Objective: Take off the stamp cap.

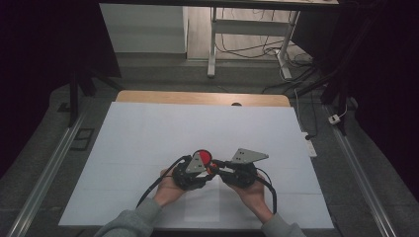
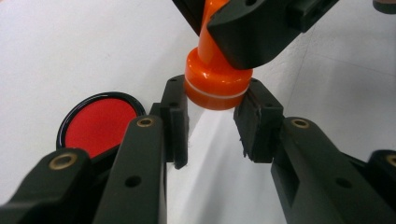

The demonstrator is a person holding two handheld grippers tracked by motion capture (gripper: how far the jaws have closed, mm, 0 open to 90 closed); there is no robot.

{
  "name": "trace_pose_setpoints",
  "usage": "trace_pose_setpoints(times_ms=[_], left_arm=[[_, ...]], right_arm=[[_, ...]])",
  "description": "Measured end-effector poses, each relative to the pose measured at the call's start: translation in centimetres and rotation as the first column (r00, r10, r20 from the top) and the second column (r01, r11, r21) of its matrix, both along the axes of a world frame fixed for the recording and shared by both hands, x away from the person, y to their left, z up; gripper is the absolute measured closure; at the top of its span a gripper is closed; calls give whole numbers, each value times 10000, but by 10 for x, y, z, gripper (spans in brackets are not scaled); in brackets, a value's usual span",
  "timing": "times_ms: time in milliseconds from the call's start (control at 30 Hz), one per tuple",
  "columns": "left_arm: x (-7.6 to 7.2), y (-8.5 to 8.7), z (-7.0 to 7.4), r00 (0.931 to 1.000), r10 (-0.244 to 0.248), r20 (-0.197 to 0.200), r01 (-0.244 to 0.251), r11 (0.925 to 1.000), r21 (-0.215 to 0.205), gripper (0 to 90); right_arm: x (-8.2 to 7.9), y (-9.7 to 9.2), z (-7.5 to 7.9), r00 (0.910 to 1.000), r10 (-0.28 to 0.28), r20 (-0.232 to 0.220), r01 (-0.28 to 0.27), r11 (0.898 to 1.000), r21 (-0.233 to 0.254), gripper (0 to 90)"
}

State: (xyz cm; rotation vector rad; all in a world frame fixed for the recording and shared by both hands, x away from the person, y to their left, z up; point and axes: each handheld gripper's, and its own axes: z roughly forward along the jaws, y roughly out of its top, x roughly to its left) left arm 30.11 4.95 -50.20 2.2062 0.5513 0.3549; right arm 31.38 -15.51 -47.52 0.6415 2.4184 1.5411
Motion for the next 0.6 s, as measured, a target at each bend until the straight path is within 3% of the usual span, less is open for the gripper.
trace_pose_setpoints(times_ms=[600], left_arm=[[0,1,-1,10000,25,-38,-26,9998,-175,654]], right_arm=[[-1,-1,-1,10000,-19,32,18,10000,72,719]])
